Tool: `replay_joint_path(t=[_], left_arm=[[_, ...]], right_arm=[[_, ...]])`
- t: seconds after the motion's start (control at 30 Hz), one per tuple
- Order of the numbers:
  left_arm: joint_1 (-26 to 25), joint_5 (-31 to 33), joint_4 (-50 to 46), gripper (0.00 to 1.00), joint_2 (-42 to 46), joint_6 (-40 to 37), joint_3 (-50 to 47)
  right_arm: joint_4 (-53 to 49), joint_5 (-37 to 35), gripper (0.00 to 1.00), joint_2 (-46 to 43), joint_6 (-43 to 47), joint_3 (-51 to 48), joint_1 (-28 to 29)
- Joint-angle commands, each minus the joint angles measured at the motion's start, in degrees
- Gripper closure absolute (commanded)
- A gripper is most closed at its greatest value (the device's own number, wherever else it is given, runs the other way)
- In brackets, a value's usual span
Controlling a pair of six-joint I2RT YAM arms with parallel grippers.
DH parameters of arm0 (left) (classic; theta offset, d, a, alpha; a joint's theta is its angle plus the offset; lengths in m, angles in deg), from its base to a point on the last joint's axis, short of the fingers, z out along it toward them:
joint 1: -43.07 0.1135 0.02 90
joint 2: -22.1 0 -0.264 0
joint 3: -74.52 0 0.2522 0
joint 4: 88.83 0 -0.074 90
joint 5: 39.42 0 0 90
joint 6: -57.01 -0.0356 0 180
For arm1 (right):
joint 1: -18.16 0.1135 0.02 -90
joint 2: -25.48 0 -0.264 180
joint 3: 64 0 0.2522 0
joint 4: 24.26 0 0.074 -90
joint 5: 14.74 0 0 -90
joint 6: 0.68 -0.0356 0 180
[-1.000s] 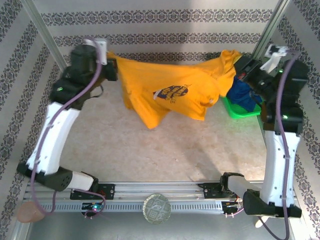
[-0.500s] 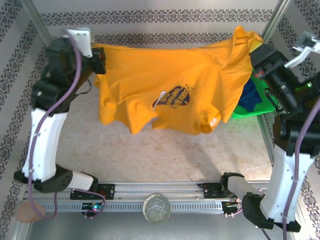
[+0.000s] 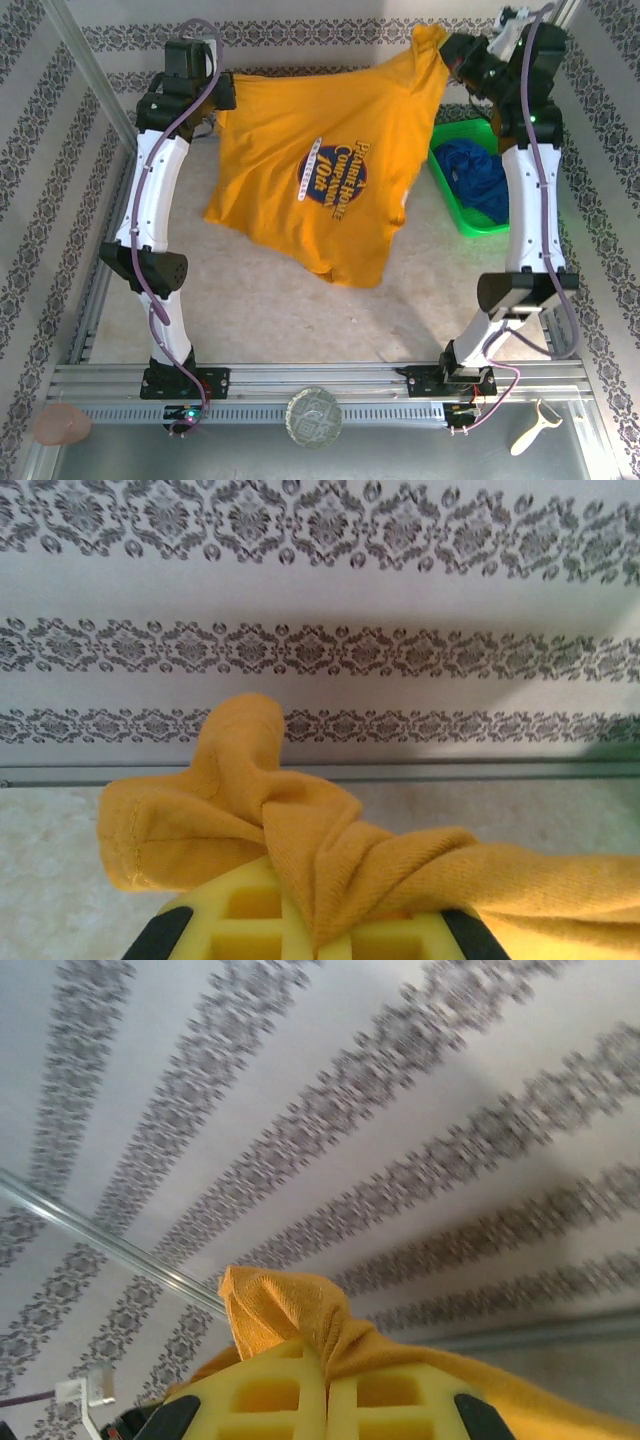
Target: Fold the inside-out t-shirt
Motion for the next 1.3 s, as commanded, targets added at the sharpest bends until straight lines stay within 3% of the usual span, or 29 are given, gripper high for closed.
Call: replay_joint_path(t=[0.0, 0.1, 0.2, 0.23, 0.33, 0.57, 0.7, 0.77, 0.9, 1.03, 1.13, 1.27], left_arm=[[1.0, 0.1, 5.0, 1.00, 2.6, 2.7, 6.1], [1.0, 0.9, 6.1, 1.00, 4.8, 2.5, 5.9], [1.0, -0.4, 5.9, 1.00, 7.1, 2.0, 3.7], [1.0, -0.9, 5.7, 1.00, 7.9, 1.7, 2.0], [1.0, -4.3, 4.9, 1.00, 11.6, 0.3, -7.8], [0.7, -10.7, 19.8, 1.00, 31.9, -0.7, -64.3], [0.2, -14.7, 27.7, 1.00, 38.8, 2.7, -87.9], [-0.9, -14.5, 30.5, 1.00, 38.7, 4.9, -93.4], [-3.8, -15.2, 27.8, 1.00, 33.1, 6.9, -92.7], [-5.1, -13.0, 23.9, 0.99, 29.7, 7.9, -93.2], [-5.1, -10.5, 23.2, 0.85, 31.7, 9.0, -95.0], [-5.1, -8.6, 20.0, 0.48, 36.5, 10.7, -96.2]], right_arm=[[-1.3, 1.5, 1.00, 2.5, 1.3, 18.1, 0.2], [-6.5, 1.9, 1.00, 6.1, 1.3, 29.9, 0.3], [-9.4, 2.1, 1.00, 1.4, 5.9, 23.5, 1.3], [-9.3, 1.4, 1.00, -2.1, 8.4, 17.6, 2.0], [0.8, -3.7, 1.00, -18.6, 11.4, -14.6, 4.1], [8.6, -14.5, 1.00, -51.5, 9.6, -80.9, 6.0], [9.2, -19.0, 1.00, -63.4, 2.4, -106.3, 10.0], [8.0, -23.2, 1.00, -66.5, -0.1, -114.0, 13.8], [4.2, -29.3, 1.00, -71.8, -4.4, -120.5, 19.7], [0.2, -31.7, 1.00, -75.3, -5.5, -121.0, 21.9], [-1.5, -32.1, 1.00, -76.8, -5.4, -120.2, 22.0], [-3.5, -32.4, 1.00, -77.7, -5.6, -118.2, 22.0]])
